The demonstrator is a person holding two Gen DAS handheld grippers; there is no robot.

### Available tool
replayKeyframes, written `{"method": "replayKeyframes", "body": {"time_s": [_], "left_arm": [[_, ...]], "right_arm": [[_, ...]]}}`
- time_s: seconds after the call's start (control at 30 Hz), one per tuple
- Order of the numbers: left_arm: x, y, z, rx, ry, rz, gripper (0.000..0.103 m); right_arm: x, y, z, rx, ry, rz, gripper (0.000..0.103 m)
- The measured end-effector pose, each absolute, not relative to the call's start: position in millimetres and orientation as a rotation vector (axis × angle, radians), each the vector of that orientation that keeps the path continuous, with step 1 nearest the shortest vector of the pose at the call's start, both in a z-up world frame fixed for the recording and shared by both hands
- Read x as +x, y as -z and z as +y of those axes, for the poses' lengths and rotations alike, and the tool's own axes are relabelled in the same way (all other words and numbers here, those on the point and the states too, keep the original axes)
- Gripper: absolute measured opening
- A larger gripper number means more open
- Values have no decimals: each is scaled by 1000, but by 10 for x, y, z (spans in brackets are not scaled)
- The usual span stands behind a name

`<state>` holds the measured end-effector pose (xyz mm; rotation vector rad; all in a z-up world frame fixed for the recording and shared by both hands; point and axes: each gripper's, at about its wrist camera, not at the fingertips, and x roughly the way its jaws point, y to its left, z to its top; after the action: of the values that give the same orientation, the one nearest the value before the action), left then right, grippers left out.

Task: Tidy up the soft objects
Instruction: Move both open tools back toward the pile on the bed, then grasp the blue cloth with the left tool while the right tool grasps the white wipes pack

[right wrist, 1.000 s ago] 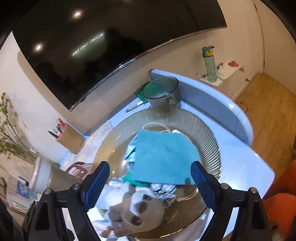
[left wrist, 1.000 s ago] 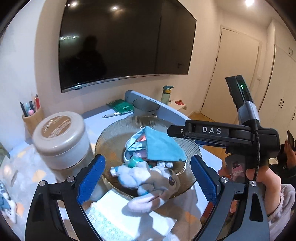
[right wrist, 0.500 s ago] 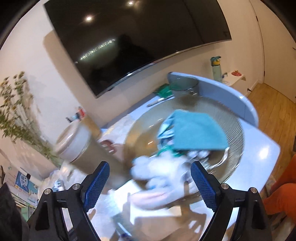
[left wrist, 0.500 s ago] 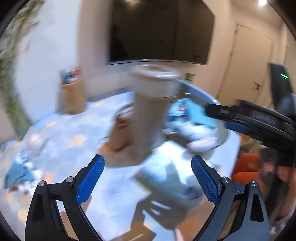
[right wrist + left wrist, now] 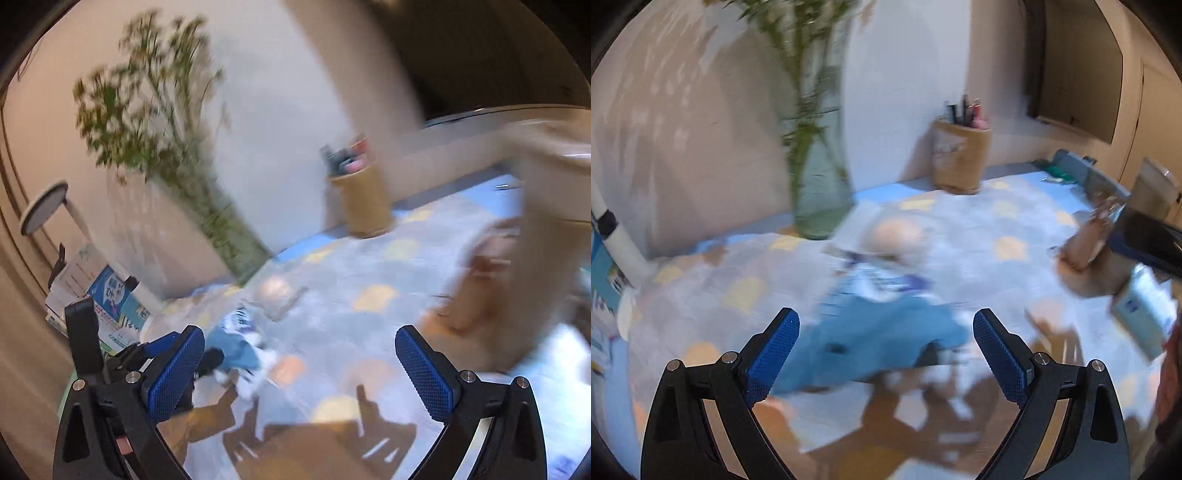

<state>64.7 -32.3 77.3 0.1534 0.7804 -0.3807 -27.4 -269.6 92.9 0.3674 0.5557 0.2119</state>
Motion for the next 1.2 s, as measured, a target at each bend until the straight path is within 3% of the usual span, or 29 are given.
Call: {"method": "replayKeyframes", "body": {"time_s": [0.17,0.33,0.43,0.5,0.6,0.63,0.73,0.87,1.2], "left_arm": [[814,-507,-224,140,570,849,95],[761,-413,-305,218,576,770,92],[711,-442,-245,178,616,743,65],[706,-471,-228,121,665,730,40],[731,-489,-227,46,691,738,24],[737,-495,-219,29,692,735,22],[783,-475,-159,-51,698,737,18],[805,-478,-48,-125,677,724,17],[762,-508,38,-133,598,675,17]], "right_arm": [[653,-629,-2128,257,-224,621,103],[1380,-344,-1723,74,-205,707,103],[1666,-215,-1543,-71,-177,710,103],[1844,-109,-1467,-147,-161,717,103],[2020,-39,-1560,-65,-208,778,103],[2069,-11,-1598,-40,-216,799,98],[2008,-59,-1652,-26,-219,754,53],[1939,-117,-1713,-10,-221,707,50],[1689,-111,-2585,430,-248,601,50]]}}
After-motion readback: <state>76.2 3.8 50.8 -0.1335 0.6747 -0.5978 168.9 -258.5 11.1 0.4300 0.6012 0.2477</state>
